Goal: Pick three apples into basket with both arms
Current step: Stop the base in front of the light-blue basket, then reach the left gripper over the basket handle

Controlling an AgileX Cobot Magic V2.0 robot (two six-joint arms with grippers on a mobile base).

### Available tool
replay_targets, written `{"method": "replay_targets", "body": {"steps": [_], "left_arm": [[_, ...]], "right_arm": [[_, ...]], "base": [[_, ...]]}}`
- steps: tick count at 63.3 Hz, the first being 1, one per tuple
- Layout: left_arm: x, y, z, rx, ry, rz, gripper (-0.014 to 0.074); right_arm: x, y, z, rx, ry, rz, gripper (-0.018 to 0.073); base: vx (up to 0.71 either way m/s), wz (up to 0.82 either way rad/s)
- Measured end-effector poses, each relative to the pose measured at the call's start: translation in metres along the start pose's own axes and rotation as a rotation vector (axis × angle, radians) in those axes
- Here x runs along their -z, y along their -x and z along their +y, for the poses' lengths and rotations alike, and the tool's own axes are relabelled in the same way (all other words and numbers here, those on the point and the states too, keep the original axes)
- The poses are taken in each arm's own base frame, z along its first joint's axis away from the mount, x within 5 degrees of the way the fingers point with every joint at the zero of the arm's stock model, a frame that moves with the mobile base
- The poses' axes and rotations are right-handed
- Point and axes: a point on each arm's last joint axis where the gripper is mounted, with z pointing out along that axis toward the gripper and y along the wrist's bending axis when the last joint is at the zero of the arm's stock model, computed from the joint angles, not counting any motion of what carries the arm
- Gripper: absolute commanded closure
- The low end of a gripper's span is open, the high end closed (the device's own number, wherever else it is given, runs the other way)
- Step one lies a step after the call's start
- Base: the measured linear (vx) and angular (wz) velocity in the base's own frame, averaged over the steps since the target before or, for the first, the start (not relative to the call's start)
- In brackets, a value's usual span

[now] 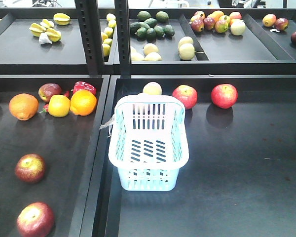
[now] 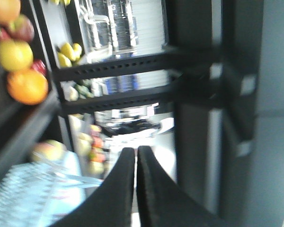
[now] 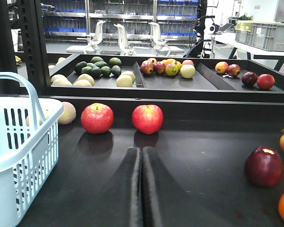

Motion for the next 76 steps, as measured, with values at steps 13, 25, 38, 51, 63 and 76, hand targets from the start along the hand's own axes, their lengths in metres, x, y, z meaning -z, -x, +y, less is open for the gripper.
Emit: {"method": "replay_targets", "body": {"steps": [13, 25, 38, 51, 63, 76], "left_arm": [[0.017, 0.0, -0.082, -0.065, -0.247, -0.008, 0.0603], [0.034, -0.004, -0.161, -0.46, -0.393, -0.04, 0.0603], [-0.012, -0.021, -0.202, -0.791, -0.272, 0.164, 0.0603], [-0.089, -0.037, -0.22, -1.028, -0.217, 0.436, 0.0596], [-0.169, -0.053, -0.208, -1.142, -0.257, 0.725, 0.0485], [-0.253, -0.065, -0.188, -1.111, -0.327, 0.971, 0.0143]], "right_arm": [[0.0, 0.0, 0.0, 0.0, 0.0, 0.0, 0.0564], [0.0, 0.0, 0.0, 0.0, 0.0, 0.0, 0.0564], [0.0, 0.0, 0.0, 0.0, 0.0, 0.0, 0.0564], [0.0, 0.0, 0.0, 0.0, 0.0, 0.0, 0.0564], [0.0, 0.0, 0.0, 0.0, 0.0, 0.0, 0.0564], [0.0, 0.0, 0.0, 0.0, 0.0, 0.0, 0.0564]], "base": [[0.0, 0.0], [0.0, 0.0], [0.0, 0.0], [0.0, 0.0], [0.0, 0.0], [0.0, 0.0]]}}
